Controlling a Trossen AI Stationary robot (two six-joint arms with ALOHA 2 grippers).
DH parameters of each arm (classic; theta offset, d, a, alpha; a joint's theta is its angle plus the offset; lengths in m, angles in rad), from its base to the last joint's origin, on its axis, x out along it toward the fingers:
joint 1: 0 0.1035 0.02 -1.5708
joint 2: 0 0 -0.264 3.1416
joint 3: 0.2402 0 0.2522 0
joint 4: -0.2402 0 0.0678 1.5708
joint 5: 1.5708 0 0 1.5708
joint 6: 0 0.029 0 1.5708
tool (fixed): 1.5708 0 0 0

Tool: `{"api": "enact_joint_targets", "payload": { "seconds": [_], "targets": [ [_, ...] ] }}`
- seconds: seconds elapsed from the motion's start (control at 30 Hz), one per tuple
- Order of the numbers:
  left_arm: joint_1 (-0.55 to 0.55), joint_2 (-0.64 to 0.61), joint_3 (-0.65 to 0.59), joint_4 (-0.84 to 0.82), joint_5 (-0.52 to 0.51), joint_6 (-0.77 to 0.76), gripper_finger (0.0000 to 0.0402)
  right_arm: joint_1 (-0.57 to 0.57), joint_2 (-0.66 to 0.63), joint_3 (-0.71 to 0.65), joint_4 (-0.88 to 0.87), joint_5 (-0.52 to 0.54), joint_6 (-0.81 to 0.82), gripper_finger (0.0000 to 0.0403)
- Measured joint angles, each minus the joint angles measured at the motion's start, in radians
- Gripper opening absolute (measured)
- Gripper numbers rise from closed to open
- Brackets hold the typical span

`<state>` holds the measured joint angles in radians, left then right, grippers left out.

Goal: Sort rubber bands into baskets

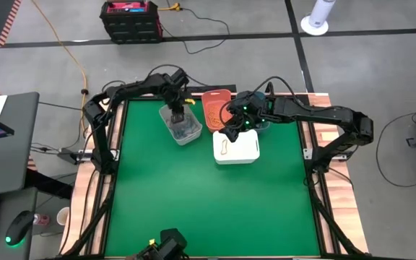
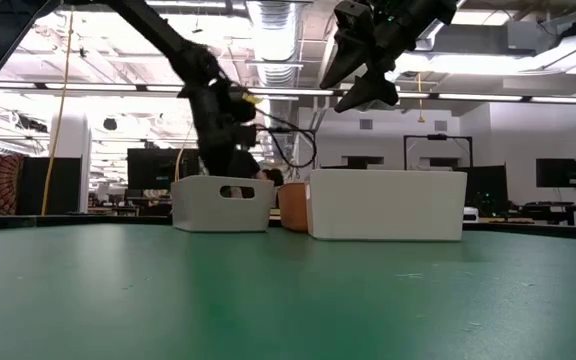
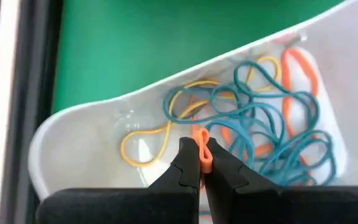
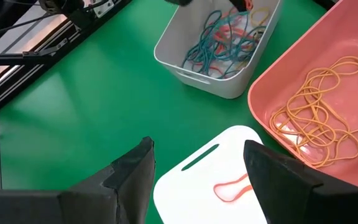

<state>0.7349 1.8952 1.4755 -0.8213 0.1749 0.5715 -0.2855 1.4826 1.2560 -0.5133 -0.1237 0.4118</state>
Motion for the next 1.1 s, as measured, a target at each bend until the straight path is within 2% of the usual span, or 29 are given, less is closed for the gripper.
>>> {"api": "enact_joint_targets", "payload": {
  "seconds": [0.37, 0.5, 0.73, 0.93, 1.1],
  "targets": [
    [-0.001, -0.003, 0.285, -0.325, 0.029, -0.046, 0.0001, 0.003, 0.0, 0.0, 0.0, -0.006, -0.005, 0.0269],
    [0.0, -0.004, 0.344, -0.408, 0.031, -0.07, 0.0001, 0.004, 0.0, 0.0, 0.002, -0.006, -0.029, 0.0269],
    [-0.002, -0.005, 0.306, -0.491, 0.029, -0.112, 0.0003, 0.004, 0.0, 0.0, 0.041, -0.009, -0.087, 0.0269],
    [-0.022, -0.004, 0.253, -0.512, 0.102, -0.127, 0.0003, 0.004, 0.0, 0.0, 0.063, -0.009, -0.099, 0.0269],
    [-0.052, -0.004, 0.147, -0.462, 0.155, -0.175, 0.0004, 0.004, 0.0, 0.0, 0.07, -0.008, -0.107, 0.0269]
  ]
}}
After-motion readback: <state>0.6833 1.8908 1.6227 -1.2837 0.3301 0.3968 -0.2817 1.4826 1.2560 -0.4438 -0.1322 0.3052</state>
